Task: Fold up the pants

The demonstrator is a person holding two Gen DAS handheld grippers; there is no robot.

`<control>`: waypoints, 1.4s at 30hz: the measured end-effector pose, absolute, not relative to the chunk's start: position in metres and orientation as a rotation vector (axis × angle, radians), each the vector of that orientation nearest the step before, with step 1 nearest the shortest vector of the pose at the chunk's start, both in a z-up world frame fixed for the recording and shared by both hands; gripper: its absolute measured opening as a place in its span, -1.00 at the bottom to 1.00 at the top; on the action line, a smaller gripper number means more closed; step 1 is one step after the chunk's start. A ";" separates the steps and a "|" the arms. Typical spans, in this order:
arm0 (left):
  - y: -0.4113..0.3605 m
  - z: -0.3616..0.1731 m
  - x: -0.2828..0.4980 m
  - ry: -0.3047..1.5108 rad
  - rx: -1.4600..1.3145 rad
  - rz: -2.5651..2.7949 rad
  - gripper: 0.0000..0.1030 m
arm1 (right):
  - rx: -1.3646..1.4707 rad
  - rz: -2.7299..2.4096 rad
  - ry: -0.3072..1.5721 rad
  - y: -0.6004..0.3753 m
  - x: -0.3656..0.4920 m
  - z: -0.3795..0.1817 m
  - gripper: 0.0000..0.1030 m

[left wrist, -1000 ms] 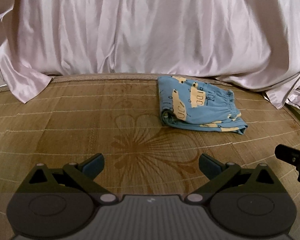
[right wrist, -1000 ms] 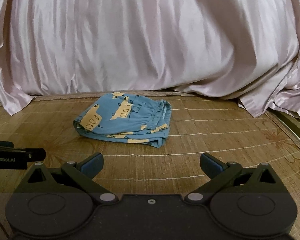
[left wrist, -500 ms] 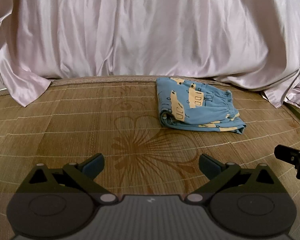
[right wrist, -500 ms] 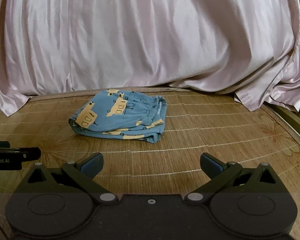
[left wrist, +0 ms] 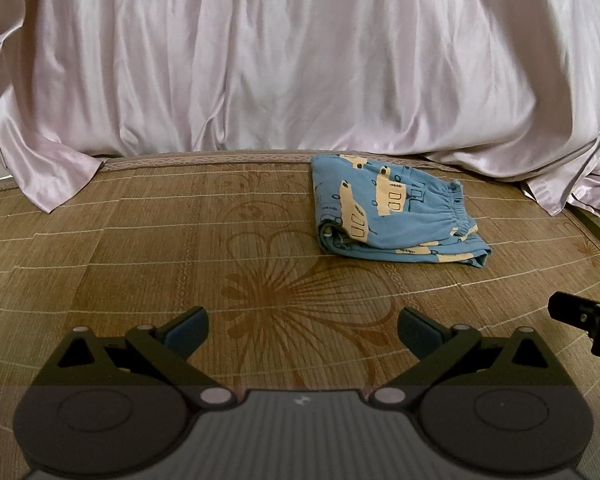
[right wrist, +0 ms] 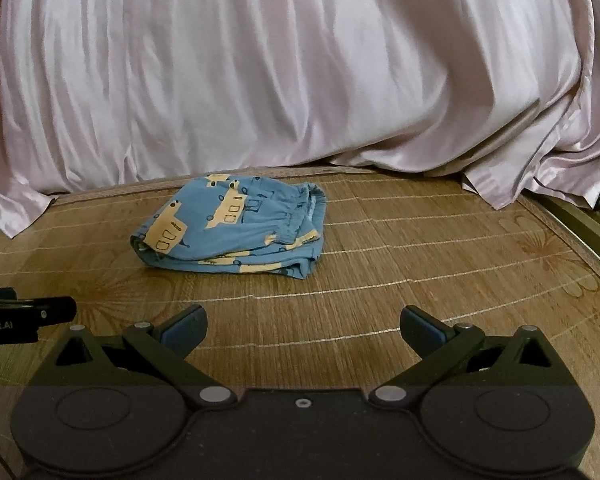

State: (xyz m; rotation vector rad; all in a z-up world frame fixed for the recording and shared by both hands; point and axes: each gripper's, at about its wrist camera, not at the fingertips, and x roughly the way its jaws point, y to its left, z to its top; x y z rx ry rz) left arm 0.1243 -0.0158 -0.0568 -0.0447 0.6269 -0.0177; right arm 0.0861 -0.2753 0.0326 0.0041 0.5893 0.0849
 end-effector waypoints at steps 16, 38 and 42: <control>-0.017 -0.057 0.124 0.624 -0.048 -0.020 0.99 | 0.025 0.067 0.605 -0.280 0.087 0.030 0.99; -0.017 -0.057 0.123 0.627 -0.045 -0.020 0.99 | 0.045 0.060 0.618 -0.284 0.087 0.028 0.99; -0.017 -0.057 0.123 0.627 -0.038 -0.017 0.99 | 0.045 0.058 0.617 -0.284 0.086 0.029 0.99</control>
